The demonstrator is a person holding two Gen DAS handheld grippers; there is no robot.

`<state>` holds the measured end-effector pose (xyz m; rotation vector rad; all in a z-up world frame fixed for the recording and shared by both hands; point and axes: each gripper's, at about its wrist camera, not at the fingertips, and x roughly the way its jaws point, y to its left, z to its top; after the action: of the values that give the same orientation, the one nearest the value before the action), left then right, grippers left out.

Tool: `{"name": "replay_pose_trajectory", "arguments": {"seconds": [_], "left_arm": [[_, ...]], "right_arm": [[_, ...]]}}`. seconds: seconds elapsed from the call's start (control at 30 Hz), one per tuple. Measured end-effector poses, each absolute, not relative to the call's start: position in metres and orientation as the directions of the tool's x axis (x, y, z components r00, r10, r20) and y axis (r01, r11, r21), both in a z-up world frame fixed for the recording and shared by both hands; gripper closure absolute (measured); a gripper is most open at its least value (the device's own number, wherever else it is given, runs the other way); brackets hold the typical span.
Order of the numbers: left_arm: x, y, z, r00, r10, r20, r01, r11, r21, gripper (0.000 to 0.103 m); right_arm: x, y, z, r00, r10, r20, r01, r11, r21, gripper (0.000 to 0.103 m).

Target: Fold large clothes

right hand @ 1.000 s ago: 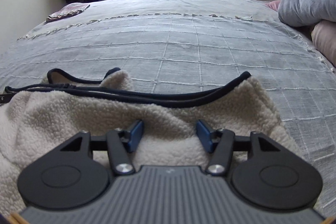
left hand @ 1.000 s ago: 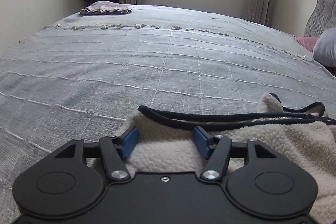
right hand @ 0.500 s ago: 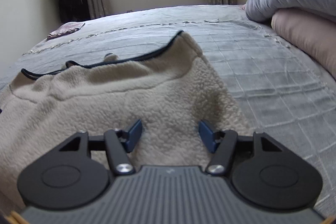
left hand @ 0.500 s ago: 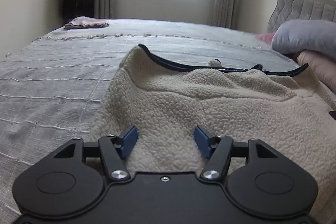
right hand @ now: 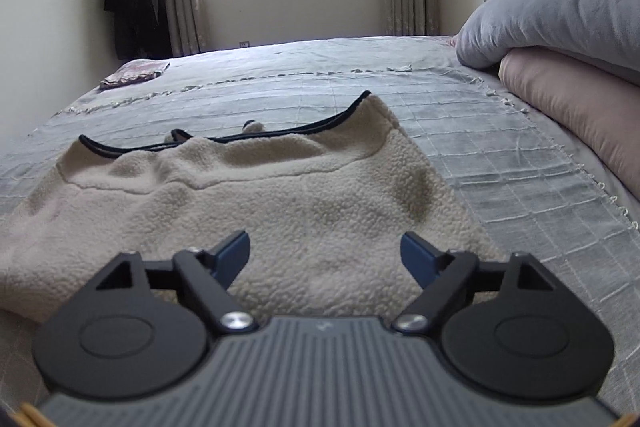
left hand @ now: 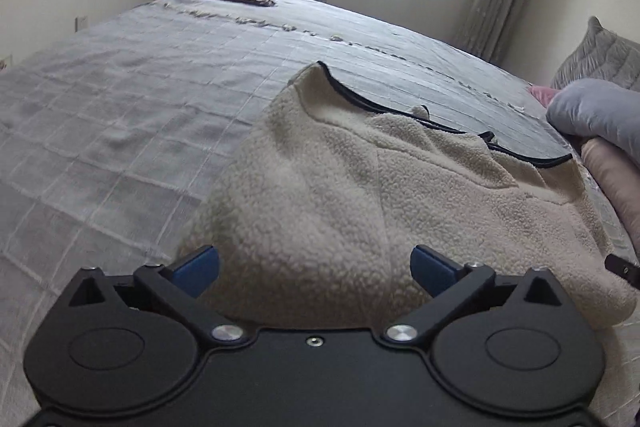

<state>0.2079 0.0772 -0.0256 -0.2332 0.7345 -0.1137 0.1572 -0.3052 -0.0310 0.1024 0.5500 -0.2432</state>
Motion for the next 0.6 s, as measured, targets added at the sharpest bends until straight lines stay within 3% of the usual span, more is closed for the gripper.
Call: {"name": "replay_pose_trajectory", "arguments": {"seconds": [0.13, 0.27, 0.4, 0.6], "left_arm": [[0.193, 0.093, -0.043, 0.706, -0.186, -0.683, -0.083, 0.936, -0.342, 0.0], [0.202, 0.104, -0.058, 0.62, -0.289, -0.729, -0.136, 0.876, -0.463, 0.0], [0.213, 0.105, -0.083, 0.572, -0.447, -0.688, -0.169, 0.757, -0.632, 0.0], [0.235, 0.085, -0.101, 0.681, -0.475, -0.557, -0.141, 0.661, -0.737, 0.003]], "right_arm": [[0.164, -0.292, -0.044, 0.801, -0.198, -0.566, 0.241, 0.971, 0.001, 0.017], [0.166, -0.285, -0.051, 0.802, -0.217, -0.556, 0.232, 0.972, -0.045, 0.016], [0.167, -0.287, -0.051, 0.803, -0.218, -0.554, 0.245, 0.969, -0.026, 0.016], [0.172, -0.285, -0.054, 0.806, -0.233, -0.544, 0.261, 0.965, -0.025, 0.015]]}}
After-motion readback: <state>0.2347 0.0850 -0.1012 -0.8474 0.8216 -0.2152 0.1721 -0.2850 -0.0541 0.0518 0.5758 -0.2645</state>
